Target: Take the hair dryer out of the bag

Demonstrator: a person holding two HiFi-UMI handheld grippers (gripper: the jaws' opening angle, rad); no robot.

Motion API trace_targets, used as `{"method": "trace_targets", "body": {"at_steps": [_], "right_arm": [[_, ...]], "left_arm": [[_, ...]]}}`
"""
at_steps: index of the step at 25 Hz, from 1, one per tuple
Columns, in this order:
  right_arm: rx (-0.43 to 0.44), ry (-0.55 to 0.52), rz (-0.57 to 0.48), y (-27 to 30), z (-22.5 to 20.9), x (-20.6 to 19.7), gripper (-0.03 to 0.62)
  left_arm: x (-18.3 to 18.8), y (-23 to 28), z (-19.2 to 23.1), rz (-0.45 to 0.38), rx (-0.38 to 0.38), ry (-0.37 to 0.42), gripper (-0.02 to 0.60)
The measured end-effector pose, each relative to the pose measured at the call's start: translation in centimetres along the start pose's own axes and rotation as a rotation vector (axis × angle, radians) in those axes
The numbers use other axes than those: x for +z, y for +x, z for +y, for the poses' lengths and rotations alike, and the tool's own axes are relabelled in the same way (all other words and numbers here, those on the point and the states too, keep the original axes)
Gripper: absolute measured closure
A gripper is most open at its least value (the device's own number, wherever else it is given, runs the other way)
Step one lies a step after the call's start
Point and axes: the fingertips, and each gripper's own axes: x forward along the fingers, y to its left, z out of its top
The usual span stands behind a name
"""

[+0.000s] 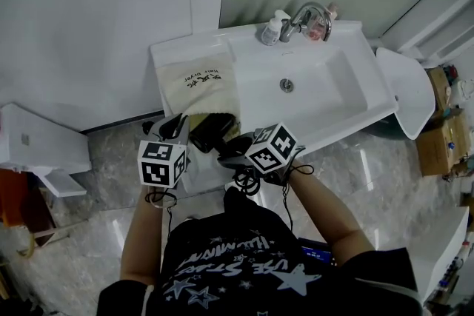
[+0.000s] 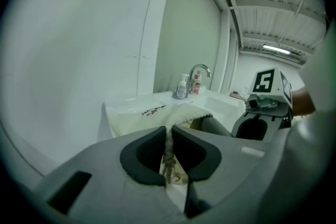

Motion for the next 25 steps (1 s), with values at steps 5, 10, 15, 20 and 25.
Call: {"method": "trace_targets", "body": {"at_steps": [5, 10, 15, 20, 25], "right_arm": [[0.035, -0.026, 0.008, -0.9, 2.9, -0.6, 0.407], [0.037, 0.022, -0.092, -2.3, 5.7, -0.7, 0.407], [0.002, 0.13, -0.268, -4.0, 7.4, -0.4, 0.408], [-0.087, 0.17, -0.383, -4.7, 9.0, -0.3, 0.408], [-0.169, 0.21, -0.516, -4.9, 12.1, 0.0, 0.408]], "left_arm": [[-0.7, -0.2, -0.1, 0.006, -0.051, -0.024, 0.534], [-1.6, -0.5, -0.3, 0.015, -0.094, 0.003, 0.534], [-2.6, -1.5, -1.5, -0.002, -0.146, 0.05, 0.505], [-3.0, -3.7, -2.5, -0.012, -0.181, 0.125, 0.407], [-3.8, -8.5, -3.1, -0.057, -0.216, 0.161, 0.401]]}}
